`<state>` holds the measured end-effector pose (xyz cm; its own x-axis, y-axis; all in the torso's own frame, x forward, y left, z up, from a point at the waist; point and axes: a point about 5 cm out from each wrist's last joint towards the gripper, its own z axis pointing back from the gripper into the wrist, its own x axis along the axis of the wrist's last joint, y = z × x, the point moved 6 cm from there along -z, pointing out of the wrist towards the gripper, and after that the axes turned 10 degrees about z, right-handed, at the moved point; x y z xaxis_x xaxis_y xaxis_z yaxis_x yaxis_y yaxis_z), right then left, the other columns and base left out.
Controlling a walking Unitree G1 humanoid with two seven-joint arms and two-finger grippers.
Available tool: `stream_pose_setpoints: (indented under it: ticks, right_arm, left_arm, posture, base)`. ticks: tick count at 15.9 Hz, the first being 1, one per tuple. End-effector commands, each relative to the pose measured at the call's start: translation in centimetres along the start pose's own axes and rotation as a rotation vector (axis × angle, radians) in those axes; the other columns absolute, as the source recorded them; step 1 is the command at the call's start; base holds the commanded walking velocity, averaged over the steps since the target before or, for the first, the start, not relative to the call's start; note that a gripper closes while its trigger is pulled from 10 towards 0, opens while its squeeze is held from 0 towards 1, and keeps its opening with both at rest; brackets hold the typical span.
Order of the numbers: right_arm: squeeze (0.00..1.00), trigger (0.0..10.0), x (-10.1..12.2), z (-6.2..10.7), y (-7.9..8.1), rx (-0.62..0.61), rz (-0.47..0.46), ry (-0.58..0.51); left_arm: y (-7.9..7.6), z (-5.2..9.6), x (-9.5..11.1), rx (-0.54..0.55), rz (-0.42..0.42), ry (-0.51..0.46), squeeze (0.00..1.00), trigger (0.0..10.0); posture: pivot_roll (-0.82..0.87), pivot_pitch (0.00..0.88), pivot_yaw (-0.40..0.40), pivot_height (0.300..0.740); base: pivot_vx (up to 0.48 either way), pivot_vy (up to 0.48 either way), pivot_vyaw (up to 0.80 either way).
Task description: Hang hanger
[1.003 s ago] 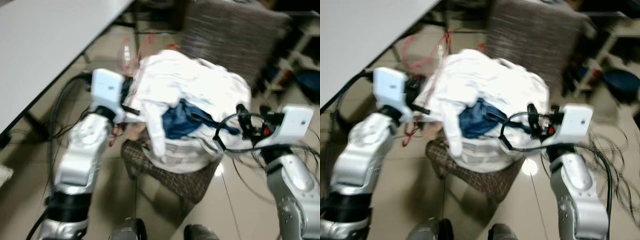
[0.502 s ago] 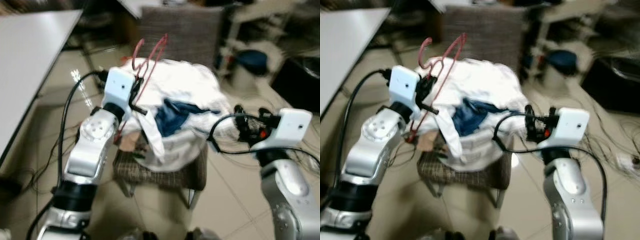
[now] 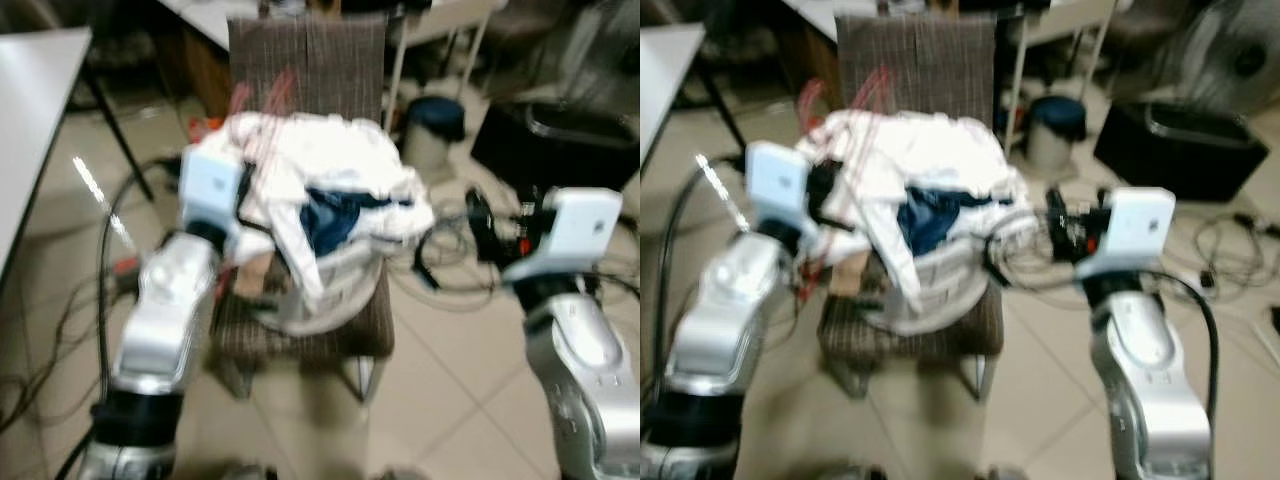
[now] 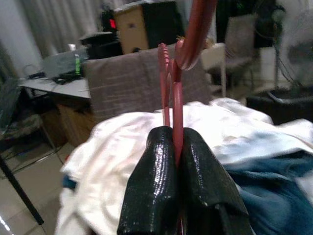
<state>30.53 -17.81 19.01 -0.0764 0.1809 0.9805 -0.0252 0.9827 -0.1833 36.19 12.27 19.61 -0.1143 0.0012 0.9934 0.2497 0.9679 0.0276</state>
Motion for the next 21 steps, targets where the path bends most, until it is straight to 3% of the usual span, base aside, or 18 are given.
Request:
stream_pose_setpoints:
  ticks: [1, 5, 8, 14, 17, 19, 21]
  right_arm:
    - [0.0, 10.0, -0.3, -0.3, 0.6, 0.052, 0.032, 0.014]
    - [0.0, 10.0, -0.6, -0.7, 1.6, 0.109, 0.125, 0.025]
    - [0.0, 10.0, -0.8, -0.8, 0.5, 0.051, 0.056, 0.036]
    - [0.0, 10.0, -0.1, -0.5, 0.1, 0.093, 0.072, 0.011]
    - [0.0, 10.0, 0.1, -0.5, 0.5, 0.13, 0.142, 0.008]
    - [0.0, 10.0, 0.1, -0.6, 0.8, 0.139, 0.126, 0.004]
    - [0.0, 10.0, 0.4, -0.7, 0.8, 0.133, 0.03, -0.013]
  left_arm:
    - [0.6, 0.1, 0.9, 0.023, -0.058, -0.018, 0.0, 10.0]
    - [1.2, 0.3, 1.2, 0.056, -0.041, -0.023, 0.0, 10.0]
    - [1.0, 0.3, 1.0, 0.055, -0.024, -0.012, 0.0, 10.0]
    - [1.0, 0.6, 0.6, 0.062, -0.014, 0.01, 0.0, 10.0]
    - [1.4, 0.7, 0.7, 0.07, -0.018, 0.011, 0.0, 10.0]
    - [1.8, 0.8, 0.9, 0.082, -0.025, 0.009, 0.0, 10.0]
    - [2.8, 1.1, 1.1, 0.11, -0.047, 0.01, 0.0, 10.0]
  posture:
    - [-0.13, 0.042, 0.021, 0.74]
    - [-0.13, 0.045, 0.016, 0.74]
    - [-0.13, 0.052, 0.016, 0.74]
    - [-0.14, 0.072, 0.019, 0.74]
    - [-0.14, 0.076, 0.016, 0.74]
    - [-0.13, 0.075, 0.011, 0.74]
    - [-0.12, 0.07, 0.003, 0.74]
  base:
    - [0.0, 0.0, 0.0]
    - [0.132, 0.0, 0.4]
    - [0.286, 0.0, 0.27]
    - [0.284, 0.0, 0.0]
    - [0.286, 0.0, 0.27]
    - [0.289, 0.0, 0.8]
    - [0.281, 0.0, 0.0]
